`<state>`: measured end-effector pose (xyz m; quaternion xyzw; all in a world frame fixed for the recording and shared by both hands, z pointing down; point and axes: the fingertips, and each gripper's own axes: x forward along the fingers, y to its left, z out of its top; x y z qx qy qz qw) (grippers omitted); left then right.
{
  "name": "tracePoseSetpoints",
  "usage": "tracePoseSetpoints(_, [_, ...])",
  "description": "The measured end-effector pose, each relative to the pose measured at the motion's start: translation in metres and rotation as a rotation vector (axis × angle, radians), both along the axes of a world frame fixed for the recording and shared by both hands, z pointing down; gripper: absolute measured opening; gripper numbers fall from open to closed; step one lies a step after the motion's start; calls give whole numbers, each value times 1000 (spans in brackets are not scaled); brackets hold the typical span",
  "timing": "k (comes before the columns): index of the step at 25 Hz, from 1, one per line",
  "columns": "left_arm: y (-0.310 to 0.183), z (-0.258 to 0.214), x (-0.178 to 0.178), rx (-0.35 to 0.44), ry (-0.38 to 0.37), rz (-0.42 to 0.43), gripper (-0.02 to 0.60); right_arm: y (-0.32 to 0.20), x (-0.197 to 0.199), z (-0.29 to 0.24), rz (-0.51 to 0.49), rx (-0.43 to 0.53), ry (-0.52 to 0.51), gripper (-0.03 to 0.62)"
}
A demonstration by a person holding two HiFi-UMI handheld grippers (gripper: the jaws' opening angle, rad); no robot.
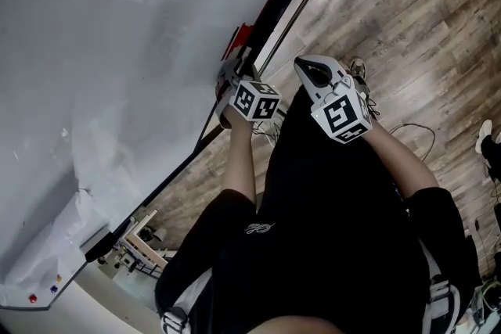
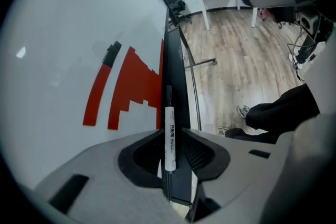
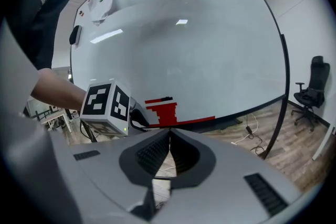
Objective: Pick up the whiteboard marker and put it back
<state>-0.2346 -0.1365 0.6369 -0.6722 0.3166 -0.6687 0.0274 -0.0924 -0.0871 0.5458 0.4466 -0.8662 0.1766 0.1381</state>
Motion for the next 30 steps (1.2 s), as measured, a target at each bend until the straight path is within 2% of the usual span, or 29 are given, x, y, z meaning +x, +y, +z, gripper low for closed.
tracePoseSetpoints(9, [-2, 11, -13, 2, -50, -2, 86, 9, 4, 9, 32, -25, -4, 3])
tracePoseSetpoints(21, [-6, 12, -11, 48, -48, -2, 64, 6, -3, 2, 56, -13, -17, 3])
tracePoseSetpoints(27, [1, 5, -11, 62, 6, -10, 64, 7, -4, -3, 46, -2, -10, 3])
tracePoseSetpoints(30, [6, -3, -8, 100, 41, -20, 64, 10, -6, -1, 36, -9, -13, 3])
